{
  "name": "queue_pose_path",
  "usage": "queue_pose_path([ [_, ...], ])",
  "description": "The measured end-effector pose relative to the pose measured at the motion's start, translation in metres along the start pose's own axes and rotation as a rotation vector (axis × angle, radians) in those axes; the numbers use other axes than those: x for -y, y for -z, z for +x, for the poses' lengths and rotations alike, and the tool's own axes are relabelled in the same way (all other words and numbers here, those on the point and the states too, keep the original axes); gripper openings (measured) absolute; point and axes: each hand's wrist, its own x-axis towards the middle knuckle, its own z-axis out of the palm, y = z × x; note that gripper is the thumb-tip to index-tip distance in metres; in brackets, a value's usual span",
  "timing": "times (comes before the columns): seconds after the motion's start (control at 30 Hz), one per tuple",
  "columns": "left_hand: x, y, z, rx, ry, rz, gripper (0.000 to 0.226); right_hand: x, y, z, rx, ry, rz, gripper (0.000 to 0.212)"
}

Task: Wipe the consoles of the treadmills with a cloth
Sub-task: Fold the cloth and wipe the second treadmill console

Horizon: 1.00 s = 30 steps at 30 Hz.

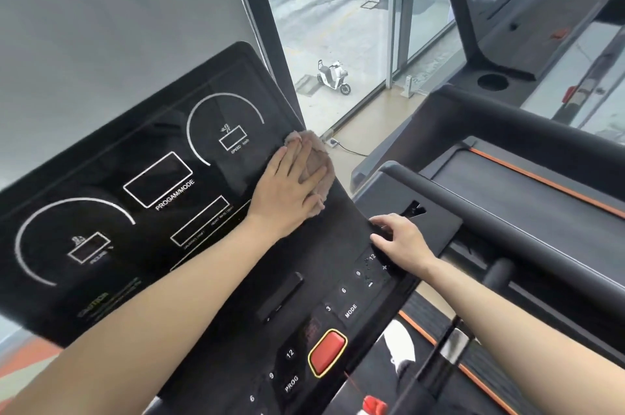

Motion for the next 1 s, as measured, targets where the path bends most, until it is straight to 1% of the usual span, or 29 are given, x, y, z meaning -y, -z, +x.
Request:
queue_pose_path([
  [0.17,-0.043,-0.033,-0.014,0.106,-0.096,-0.03,0.061,0.0,-0.002,-0.002,0.01,-0.008,-0.033,0.034],
  [0.3,-0.07,-0.053,-0.025,0.107,-0.143,0.06,0.074,-0.001,-0.001,-0.004,0.023,-0.011,-0.051,0.038],
  [0.47,-0.064,-0.058,-0.042,0.076,-0.136,0.086,0.075,0.001,0.0,-0.007,0.042,-0.025,-0.092,0.041],
  [0.57,-0.054,-0.061,-0.066,0.062,-0.13,0.05,0.076,0.011,-0.005,-0.009,0.024,-0.044,-0.121,0.047],
  [0.63,-0.05,-0.061,-0.086,0.043,-0.115,0.014,0.076,0.018,-0.01,-0.013,0.026,-0.047,-0.168,0.053],
  [0.73,-0.048,-0.061,-0.123,0.036,-0.061,-0.018,0.074,0.02,-0.018,-0.018,0.024,-0.048,-0.268,0.056],
  [0.9,-0.044,-0.062,-0.181,0.1,0.027,-0.029,0.073,0.032,-0.027,-0.023,0.013,-0.088,-0.389,0.059],
  [1.0,-0.046,-0.063,-0.21,0.126,0.095,-0.089,0.072,0.038,-0.04,-0.038,0.029,-0.041,-0.459,0.063],
])
